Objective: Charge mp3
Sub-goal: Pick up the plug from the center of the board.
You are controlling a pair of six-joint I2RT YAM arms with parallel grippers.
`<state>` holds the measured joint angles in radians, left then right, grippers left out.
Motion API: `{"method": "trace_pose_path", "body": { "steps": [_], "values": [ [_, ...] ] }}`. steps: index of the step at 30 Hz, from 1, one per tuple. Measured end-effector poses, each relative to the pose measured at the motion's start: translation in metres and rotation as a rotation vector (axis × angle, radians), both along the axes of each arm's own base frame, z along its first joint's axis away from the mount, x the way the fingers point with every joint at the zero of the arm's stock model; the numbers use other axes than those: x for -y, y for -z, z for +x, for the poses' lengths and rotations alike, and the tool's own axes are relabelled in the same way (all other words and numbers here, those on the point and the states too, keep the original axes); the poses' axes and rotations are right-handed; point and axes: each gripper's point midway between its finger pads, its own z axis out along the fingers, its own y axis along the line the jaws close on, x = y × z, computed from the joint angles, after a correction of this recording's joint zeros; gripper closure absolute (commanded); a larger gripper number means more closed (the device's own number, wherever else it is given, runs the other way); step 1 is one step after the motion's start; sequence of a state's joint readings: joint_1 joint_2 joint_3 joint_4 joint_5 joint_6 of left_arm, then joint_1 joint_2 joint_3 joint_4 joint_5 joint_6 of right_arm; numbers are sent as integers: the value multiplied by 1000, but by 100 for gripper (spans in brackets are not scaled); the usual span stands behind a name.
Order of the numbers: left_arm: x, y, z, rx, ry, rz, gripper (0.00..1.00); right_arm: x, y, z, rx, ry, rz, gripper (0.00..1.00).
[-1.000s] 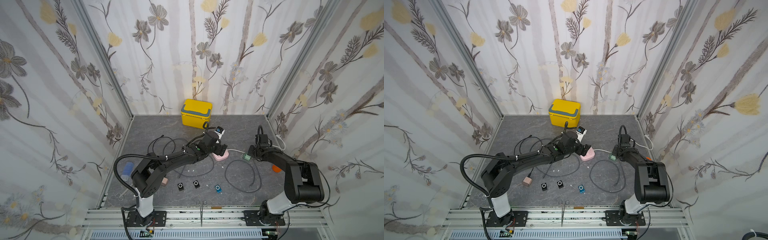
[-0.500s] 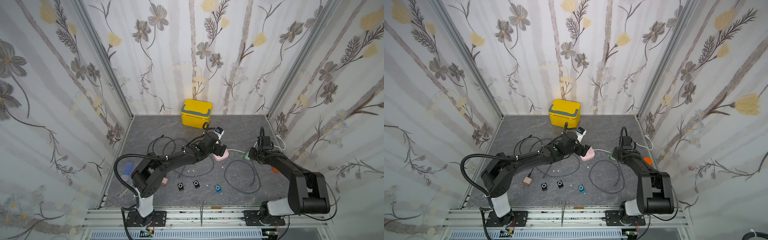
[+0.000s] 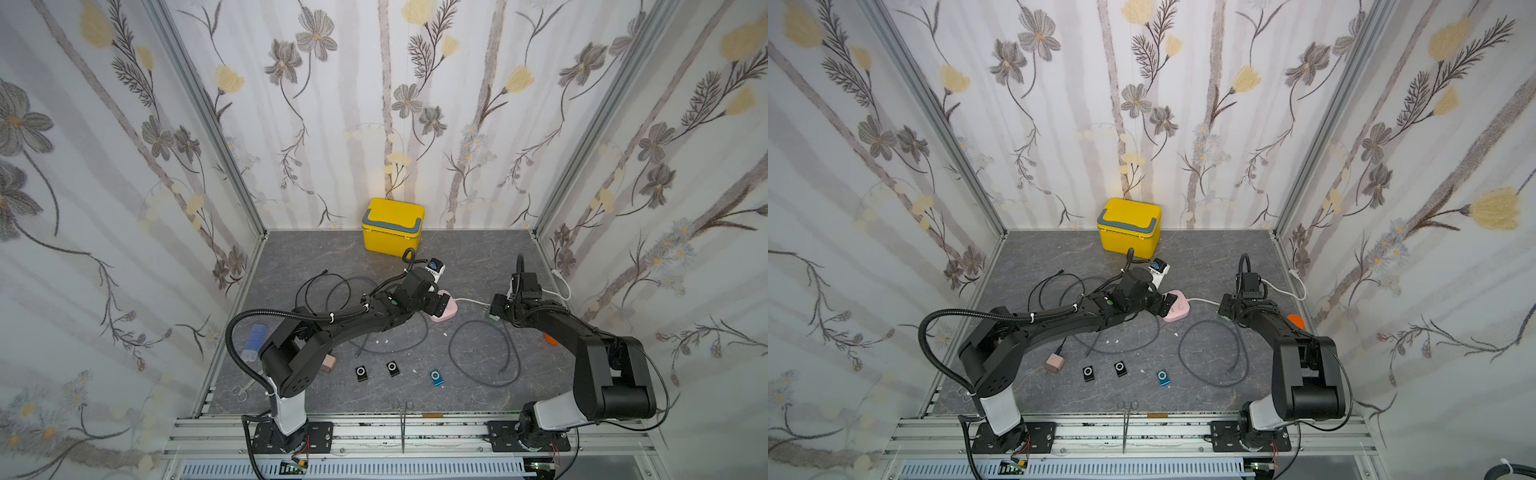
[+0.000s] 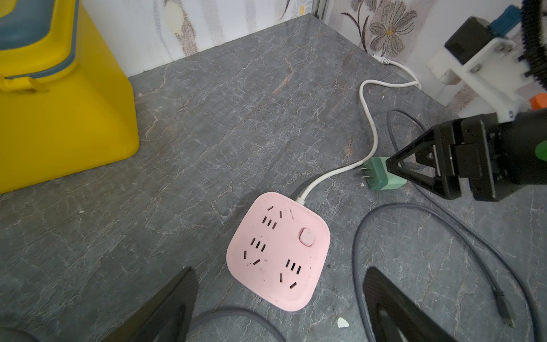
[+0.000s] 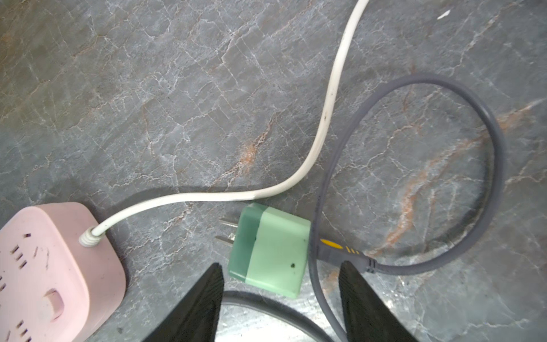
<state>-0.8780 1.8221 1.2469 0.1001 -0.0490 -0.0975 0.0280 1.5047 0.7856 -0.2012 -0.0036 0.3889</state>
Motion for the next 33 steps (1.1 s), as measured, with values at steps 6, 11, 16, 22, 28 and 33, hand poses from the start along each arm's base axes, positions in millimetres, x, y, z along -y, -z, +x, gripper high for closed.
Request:
{"method": "trace_pose_path", "body": {
  "steps": [6, 11, 16, 22, 28, 33],
  "values": [
    [-4, -4, 3, 6, -10, -4, 9, -5, 10, 3, -26, -10, 3, 35],
    [-7, -5, 7, 9, -22, -4, 9, -4, 13, 5, -31, -7, -8, 40],
    [-9, -5, 8, 8, -26, -5, 9, -6, 14, 9, -24, -13, -18, 41],
    [-10, -4, 9, 4, -30, -5, 9, -18, 23, 14, -47, -59, -34, 44],
    [-16, -8, 9, 3, -40, -11, 9, -34, 30, 3, -104, -149, -61, 46],
    [-22, -12, 9, 4, -51, -20, 9, -46, 31, -5, -120, -211, -79, 52]
  ]
}}
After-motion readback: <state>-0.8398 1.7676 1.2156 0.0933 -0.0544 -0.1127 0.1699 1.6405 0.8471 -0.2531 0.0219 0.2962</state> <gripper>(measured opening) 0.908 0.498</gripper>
